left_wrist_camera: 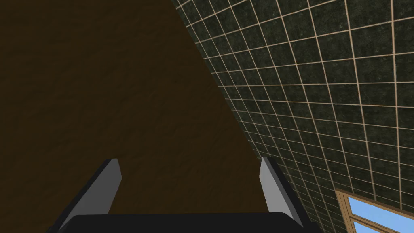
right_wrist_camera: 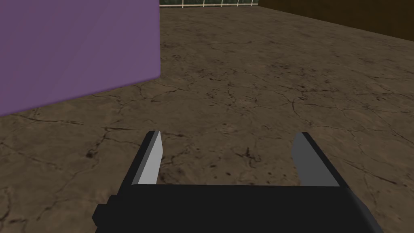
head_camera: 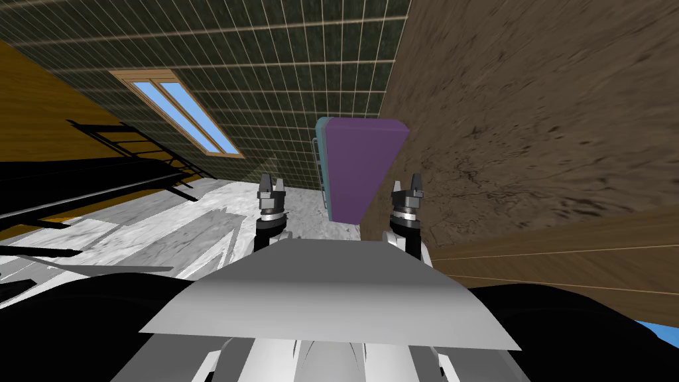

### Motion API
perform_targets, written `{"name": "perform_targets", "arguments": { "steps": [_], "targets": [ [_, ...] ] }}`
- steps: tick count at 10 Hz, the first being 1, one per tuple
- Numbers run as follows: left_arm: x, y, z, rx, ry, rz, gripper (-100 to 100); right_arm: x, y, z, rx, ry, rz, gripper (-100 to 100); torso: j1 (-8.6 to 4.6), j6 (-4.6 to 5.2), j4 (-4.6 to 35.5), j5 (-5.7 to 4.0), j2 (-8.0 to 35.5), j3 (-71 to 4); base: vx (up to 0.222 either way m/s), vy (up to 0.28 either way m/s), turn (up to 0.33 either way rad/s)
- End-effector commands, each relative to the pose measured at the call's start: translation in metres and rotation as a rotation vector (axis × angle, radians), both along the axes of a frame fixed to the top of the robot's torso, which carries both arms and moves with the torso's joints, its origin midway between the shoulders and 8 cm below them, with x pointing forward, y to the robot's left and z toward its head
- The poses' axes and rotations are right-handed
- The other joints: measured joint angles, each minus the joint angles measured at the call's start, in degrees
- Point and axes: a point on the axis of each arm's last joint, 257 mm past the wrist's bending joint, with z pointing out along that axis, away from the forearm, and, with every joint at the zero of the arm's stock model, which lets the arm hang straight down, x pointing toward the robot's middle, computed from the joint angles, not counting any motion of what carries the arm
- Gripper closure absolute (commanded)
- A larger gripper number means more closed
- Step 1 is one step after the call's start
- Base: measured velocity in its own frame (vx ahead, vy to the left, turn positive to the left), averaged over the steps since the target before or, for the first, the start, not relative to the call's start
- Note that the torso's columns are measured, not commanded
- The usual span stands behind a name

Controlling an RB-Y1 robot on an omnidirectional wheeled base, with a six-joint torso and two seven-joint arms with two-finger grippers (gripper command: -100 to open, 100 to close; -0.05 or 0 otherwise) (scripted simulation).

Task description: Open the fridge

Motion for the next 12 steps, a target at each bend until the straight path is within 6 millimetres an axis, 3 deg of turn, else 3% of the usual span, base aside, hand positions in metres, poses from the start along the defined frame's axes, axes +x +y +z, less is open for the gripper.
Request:
{"name": "perform_targets", "arguments": {
  "steps": [1,9,10,12],
  "targets": [
    [0.000,0.000,0.000,0.000,0.000,0.000,0,0.000,0.000,0.000,0.000,0.000,0.000,0,0.00,0.00,2.3,0.00,2.3,-4.7,0.000,0.000,0.000],
    [0.000,0.000,0.000,0.000,0.000,0.000,0,0.000,0.000,0.000,0.000,0.000,0.000,0,0.00,0.00,35.4,0.00,35.4,-70.7,0.000,0.000,0.000],
    [0.000,0.000,0.000,0.000,0.000,0.000,0,0.005,0.006,-0.002,-0.043,0.012,0.011,-100,0.00,0.00,39.6,0.00,39.6,-79.2,0.013,0.025,-0.034],
    [0.000,0.000,0.000,0.000,0.000,0.000,0,0.014,0.014,-0.007,-0.111,0.034,0.017,-100,0.16,0.00,42.0,0.05,42.0,-84.3,0.022,0.074,-0.051]
  ]
}}
